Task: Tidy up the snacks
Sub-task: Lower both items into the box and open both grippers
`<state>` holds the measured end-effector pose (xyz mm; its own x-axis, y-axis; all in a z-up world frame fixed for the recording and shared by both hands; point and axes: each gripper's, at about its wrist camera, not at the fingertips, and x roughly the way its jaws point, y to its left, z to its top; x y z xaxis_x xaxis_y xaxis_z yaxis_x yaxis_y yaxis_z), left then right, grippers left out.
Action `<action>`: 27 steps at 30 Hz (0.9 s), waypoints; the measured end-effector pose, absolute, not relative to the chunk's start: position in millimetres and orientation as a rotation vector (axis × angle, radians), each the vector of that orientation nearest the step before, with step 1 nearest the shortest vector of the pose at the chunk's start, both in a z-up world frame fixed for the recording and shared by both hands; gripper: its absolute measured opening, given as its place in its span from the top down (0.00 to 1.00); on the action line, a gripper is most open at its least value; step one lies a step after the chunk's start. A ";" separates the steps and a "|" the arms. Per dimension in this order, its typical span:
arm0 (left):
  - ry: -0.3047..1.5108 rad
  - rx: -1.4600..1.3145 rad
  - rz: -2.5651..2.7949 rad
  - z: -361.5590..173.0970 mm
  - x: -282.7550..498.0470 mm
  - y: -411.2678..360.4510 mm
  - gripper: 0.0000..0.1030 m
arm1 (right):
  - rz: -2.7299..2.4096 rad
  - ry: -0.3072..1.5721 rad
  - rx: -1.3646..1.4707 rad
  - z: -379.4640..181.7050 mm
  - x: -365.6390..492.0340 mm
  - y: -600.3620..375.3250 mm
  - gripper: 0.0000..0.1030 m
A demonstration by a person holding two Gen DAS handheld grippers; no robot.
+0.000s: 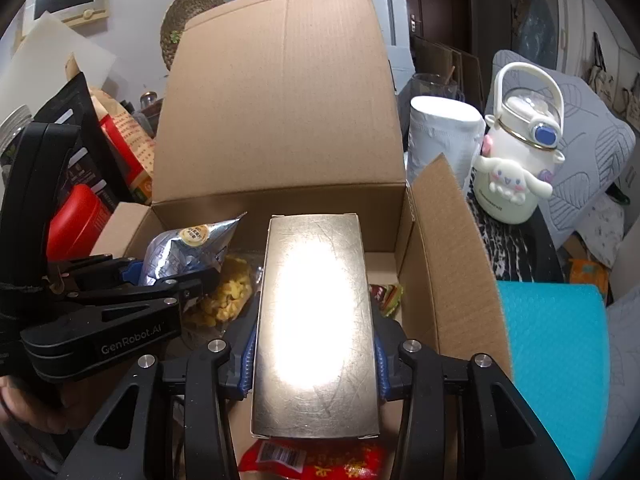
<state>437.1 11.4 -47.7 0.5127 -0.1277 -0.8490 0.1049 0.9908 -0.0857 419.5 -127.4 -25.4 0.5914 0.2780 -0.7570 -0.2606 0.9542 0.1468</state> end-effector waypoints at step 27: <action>0.816 0.001 -0.159 27.3 384.9 9.1 0.51 | 0.313 0.715 -0.024 31.5 375.4 -131.8 0.54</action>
